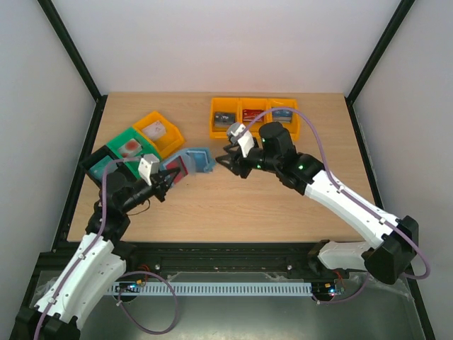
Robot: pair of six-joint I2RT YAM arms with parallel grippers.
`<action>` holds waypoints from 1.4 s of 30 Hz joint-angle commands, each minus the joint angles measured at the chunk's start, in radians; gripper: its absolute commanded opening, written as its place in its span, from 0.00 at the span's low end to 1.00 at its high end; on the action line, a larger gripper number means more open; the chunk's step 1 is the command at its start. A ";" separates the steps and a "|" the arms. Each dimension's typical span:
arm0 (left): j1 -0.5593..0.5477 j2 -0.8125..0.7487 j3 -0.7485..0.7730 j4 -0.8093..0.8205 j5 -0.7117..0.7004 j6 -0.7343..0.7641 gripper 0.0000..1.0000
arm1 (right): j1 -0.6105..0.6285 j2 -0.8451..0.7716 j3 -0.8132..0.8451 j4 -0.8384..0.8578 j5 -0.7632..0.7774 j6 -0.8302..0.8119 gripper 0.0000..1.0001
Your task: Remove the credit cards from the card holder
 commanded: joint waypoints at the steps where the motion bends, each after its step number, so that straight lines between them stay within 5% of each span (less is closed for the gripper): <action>1: 0.003 0.031 0.029 -0.164 -0.485 0.023 0.02 | -0.029 0.045 0.035 0.018 0.302 0.132 0.44; 3: -0.009 0.038 0.035 -0.200 -0.584 0.089 0.02 | -0.028 0.067 0.056 -0.009 0.304 0.140 0.40; 6: -0.021 0.043 0.043 -0.218 -0.603 0.134 0.02 | 0.018 0.092 0.072 -0.023 0.110 0.089 0.33; 12: -0.020 0.030 0.041 -0.088 -0.210 0.004 0.02 | 0.141 0.097 -0.019 0.285 -0.323 0.092 0.27; 16: -0.021 0.025 0.032 0.008 0.018 -0.104 0.02 | 0.139 0.145 -0.023 0.401 -0.310 0.178 0.23; 25: -0.019 0.004 0.030 0.038 0.134 -0.082 0.02 | 0.030 0.225 -0.016 0.377 -0.268 0.296 0.13; 42: -0.019 0.004 0.000 0.142 0.216 -0.111 0.02 | 0.073 0.221 -0.019 0.303 -0.403 0.149 0.21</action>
